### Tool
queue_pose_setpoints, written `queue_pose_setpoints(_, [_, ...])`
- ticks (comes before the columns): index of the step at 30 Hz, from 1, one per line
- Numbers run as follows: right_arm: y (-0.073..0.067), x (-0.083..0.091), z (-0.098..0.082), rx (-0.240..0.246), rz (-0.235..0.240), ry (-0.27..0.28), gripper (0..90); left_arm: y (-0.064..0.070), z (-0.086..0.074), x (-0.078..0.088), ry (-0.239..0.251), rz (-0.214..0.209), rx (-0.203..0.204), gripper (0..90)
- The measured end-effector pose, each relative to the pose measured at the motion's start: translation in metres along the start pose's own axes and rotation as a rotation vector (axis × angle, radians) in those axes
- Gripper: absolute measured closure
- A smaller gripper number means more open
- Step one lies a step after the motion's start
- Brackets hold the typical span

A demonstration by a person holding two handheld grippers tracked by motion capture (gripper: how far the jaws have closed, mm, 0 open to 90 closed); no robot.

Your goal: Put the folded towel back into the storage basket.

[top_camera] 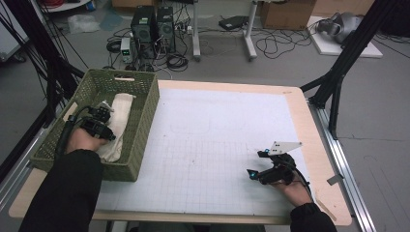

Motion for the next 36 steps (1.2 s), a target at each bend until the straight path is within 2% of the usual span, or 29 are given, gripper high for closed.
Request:
queue_pose_setpoints(5, [0.0,-0.001,0.0,-0.002,-0.003,-0.005,12.2,0.011,-0.002,0.007,-0.025,-0.131,-0.023,79.5])
queue_pose_setpoints(7, [0.0,-0.002,0.0,0.004,-0.002,-0.008,12.2,0.015,-0.004,0.005,-0.055,-0.165,-0.028,75.1])
queue_pose_setpoints(9, [0.0,-0.002,0.0,0.005,-0.002,-0.01,12.2,0.018,-0.007,0.003,-0.089,-0.172,-0.036,67.6])
queue_pose_setpoints(11, [0.0,-0.002,-0.001,0.0,-0.005,-0.009,12.2,0.016,-0.008,0.001,-0.112,-0.146,-0.026,61.9])
queue_pose_setpoints(12, [0.001,-0.002,0.0,-0.001,-0.005,-0.008,12.2,0.016,-0.009,-0.001,-0.123,-0.138,-0.04,64.8])
queue_pose_setpoints(14, [0.0,-0.003,-0.001,-0.002,-0.005,-0.011,12.2,0.017,-0.011,-0.003,-0.139,-0.132,-0.058,80.1])
queue_pose_setpoints(15, [0.0,-0.003,-0.001,0.0,-0.004,-0.012,12.2,0.018,-0.01,-0.003,-0.133,-0.124,-0.051,85.8])
queue_pose_setpoints(16, [0.0,-0.003,-0.001,0.002,-0.002,-0.012,12.2,0.017,-0.008,-0.002,-0.115,-0.132,-0.037,87.0])
queue_pose_setpoints(19, [0.0,-0.003,-0.001,-0.001,-0.001,-0.013,12.2,0.017,-0.004,0.004,-0.062,-0.187,-0.007,87.1])
queue_pose_setpoints(20, [0.0,-0.003,-0.001,-0.003,-0.001,-0.013,12.2,0.017,-0.003,0.004,-0.062,-0.203,-0.003,86.9])
queue_pose_setpoints(22, [0.0,-0.004,-0.001,0.001,-0.001,-0.012,12.2,0.017,-0.005,0.0,-0.074,-0.201,0.001,85.6])
queue_pose_setpoints(24, [-0.001,-0.004,-0.001,-0.001,0.0,-0.014,12.2,0.018,-0.009,-0.009,-0.119,-0.195,-0.009,83.1])
queue_pose_setpoints(28, [0.0,-0.003,0.0,0.001,-0.002,-0.009,12.2,0.021,-0.009,-0.01,-0.109,-0.197,-0.033,78.9])
queue_pose_setpoints(31, [0.0,-0.003,0.0,0.003,-0.002,-0.007,12.2,0.02,-0.006,-0.002,-0.06,-0.177,-0.053,73.4])
queue_pose_setpoints(34, [-0.001,-0.003,0.0,0.0,0.0,-0.009,12.2,0.018,-0.002,0.007,0.01,-0.182,-0.046,70.9])
queue_pose_setpoints(36, [-0.001,-0.002,0.0,0.001,-0.002,-0.006,12.2,0.018,-0.001,0.011,0.038,-0.193,-0.046,68.5])
Point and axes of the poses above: each handheld gripper's, and its own axes: x roughly backward along the jaws, z roughly out of its top, y roughly to its right, the point moved 6 cm from there along -x, roughly forward along the jaws, and after that the axes turned 5 degrees about -y, right-handed, at the moved point
